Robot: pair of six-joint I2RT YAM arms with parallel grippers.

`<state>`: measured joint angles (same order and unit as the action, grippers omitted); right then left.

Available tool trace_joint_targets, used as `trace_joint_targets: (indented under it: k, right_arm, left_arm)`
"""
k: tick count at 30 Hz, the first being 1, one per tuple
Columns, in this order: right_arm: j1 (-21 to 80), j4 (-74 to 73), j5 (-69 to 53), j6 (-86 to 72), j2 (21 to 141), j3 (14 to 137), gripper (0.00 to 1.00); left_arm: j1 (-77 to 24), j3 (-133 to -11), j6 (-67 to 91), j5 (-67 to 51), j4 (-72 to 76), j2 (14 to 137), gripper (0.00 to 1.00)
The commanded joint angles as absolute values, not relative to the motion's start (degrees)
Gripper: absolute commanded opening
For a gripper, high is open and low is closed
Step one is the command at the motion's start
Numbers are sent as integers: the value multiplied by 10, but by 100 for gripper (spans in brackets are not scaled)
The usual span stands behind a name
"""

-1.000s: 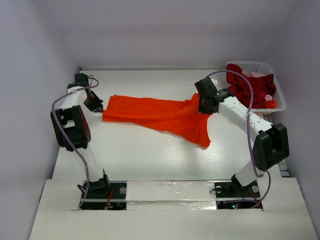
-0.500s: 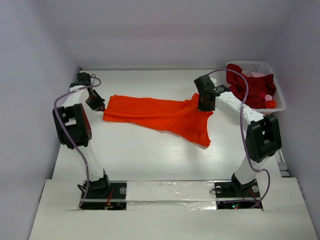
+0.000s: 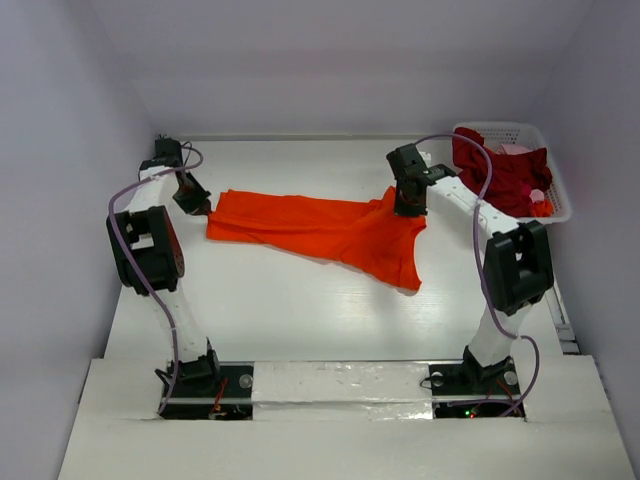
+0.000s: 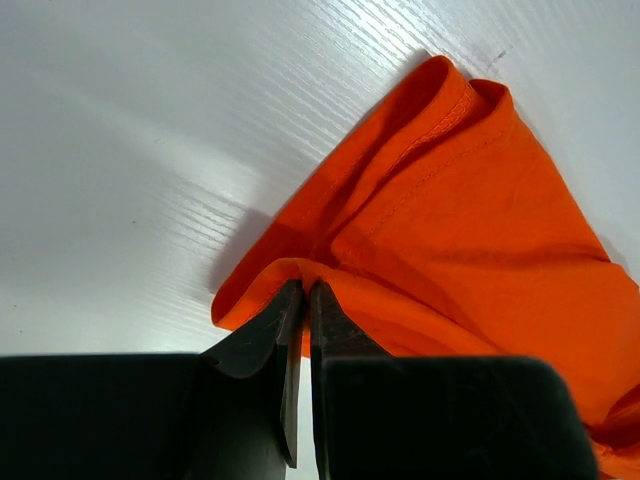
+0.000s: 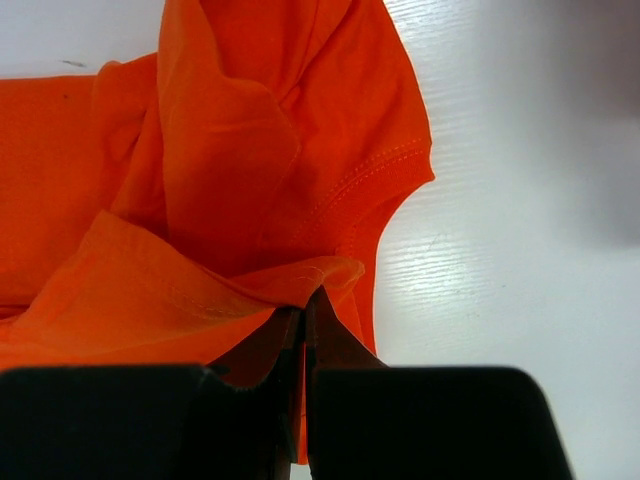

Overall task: Fold and stack the t-shirts
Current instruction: Fold the other side of the tshirt into a rectangle

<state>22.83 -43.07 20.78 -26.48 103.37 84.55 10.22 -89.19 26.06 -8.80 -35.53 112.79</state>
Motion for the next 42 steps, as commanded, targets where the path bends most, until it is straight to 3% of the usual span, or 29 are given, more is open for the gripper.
trace_joint_targets:
  k: [1, 42]
  right_arm:
    - [224, -417, 213, -259, 1039, 881, 0]
    - [203, -408, 171, -272, 1142, 934, 0]
  left_arm:
    - [99, -912, 265, -88, -360, 1137, 0]
    - [78, -965, 279, -78, -349, 1205, 3]
